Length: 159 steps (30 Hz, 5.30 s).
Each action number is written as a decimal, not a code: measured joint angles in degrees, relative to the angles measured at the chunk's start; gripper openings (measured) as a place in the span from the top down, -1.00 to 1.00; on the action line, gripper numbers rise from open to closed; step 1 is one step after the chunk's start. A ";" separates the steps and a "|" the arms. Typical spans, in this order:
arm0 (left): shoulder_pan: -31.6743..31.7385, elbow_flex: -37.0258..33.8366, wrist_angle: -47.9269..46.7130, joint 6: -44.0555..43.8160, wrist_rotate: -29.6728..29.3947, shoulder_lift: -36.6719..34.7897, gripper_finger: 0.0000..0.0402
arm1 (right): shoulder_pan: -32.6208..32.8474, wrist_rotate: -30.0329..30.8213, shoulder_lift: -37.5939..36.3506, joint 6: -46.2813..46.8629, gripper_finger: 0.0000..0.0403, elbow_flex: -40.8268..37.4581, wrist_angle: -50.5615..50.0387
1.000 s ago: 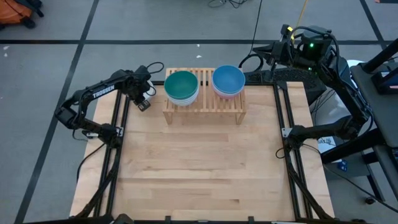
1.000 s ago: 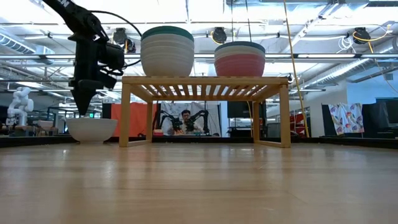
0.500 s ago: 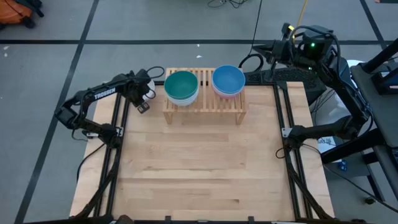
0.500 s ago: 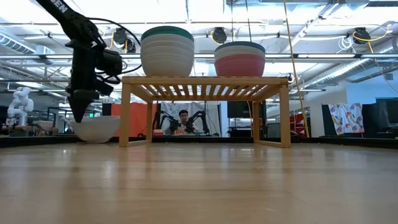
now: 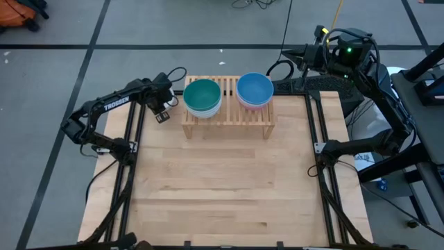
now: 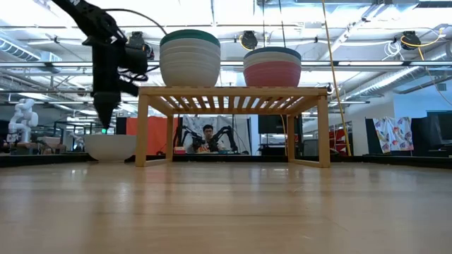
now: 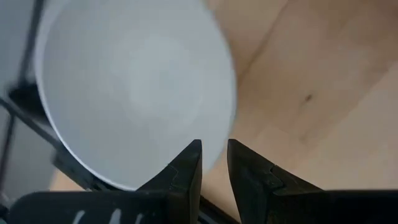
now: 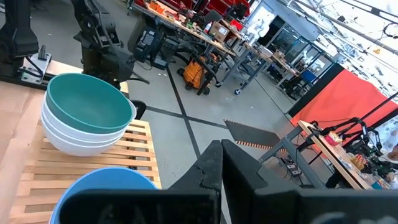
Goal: Place and stack bowls onto a shelf
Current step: Stack the white bowl on top of the blue bowl on the shelf
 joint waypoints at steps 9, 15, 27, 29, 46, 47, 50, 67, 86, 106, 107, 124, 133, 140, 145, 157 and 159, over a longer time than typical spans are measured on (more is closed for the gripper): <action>-0.51 0.14 -2.58 8.60 0.17 -0.02 0.59 | -0.02 0.02 0.02 0.76 1.00 0.00 0.01; 1.56 -1.38 -1.78 8.53 0.12 -0.02 0.59 | -0.01 0.02 0.02 0.35 1.00 0.00 0.27; 2.17 -1.39 0.74 8.84 -0.01 4.78 0.59 | 0.00 0.02 0.02 -0.01 1.00 0.01 0.70; 1.98 -1.39 2.40 8.68 -0.02 6.39 0.59 | 0.00 0.02 0.02 -0.01 1.00 0.00 0.78; 1.16 -1.39 5.35 8.16 0.16 11.88 0.86 | -0.02 0.02 0.02 -0.01 1.00 0.01 0.71; 1.02 -1.39 5.20 7.83 -0.26 11.88 0.92 | 0.00 0.02 0.02 -0.01 1.00 0.02 0.71; 0.88 -1.39 5.11 5.84 -0.24 11.83 0.95 | -0.02 0.02 0.02 -0.01 1.00 0.00 0.70; -1.71 5.58 -9.58 -1.38 0.78 1.26 0.97 | -0.01 0.04 0.02 1.31 1.00 0.00 0.67; -16.64 53.64 -29.62 -10.29 -1.51 -4.31 0.97 | -0.02 0.31 -3.99 1.51 1.00 0.00 -5.07; -25.76 79.44 -20.16 1.12 0.12 18.89 0.97 | -0.02 4.79 -10.43 6.50 1.00 0.00 -13.11; -25.78 79.39 -19.24 1.57 0.67 19.09 0.97 | -0.01 4.77 -10.87 6.94 1.00 0.00 -13.49; -30.19 79.69 2.52 -1.22 13.79 21.38 0.97 | -0.02 4.57 -18.37 12.42 1.00 0.01 -16.42; -36.93 79.53 -0.83 -2.53 20.00 27.38 0.97 | -0.02 4.37 -18.45 11.97 1.00 0.01 -19.57; -45.51 79.48 -6.64 -4.06 21.61 31.48 0.97 | 0.00 0.10 -18.09 12.24 1.00 0.02 -20.15; -51.22 79.55 -10.20 -5.90 21.67 32.42 0.97 | 0.00 -2.41 -17.31 12.82 0.98 0.02 -21.36; -60.97 79.53 -21.05 -15.14 19.71 32.72 0.97 | 0.13 -18.49 -13.25 7.91 0.67 0.02 -27.83; -61.95 79.53 -23.08 -16.60 18.78 32.72 0.97 | 0.67 -18.20 -12.60 5.66 0.64 0.02 -30.12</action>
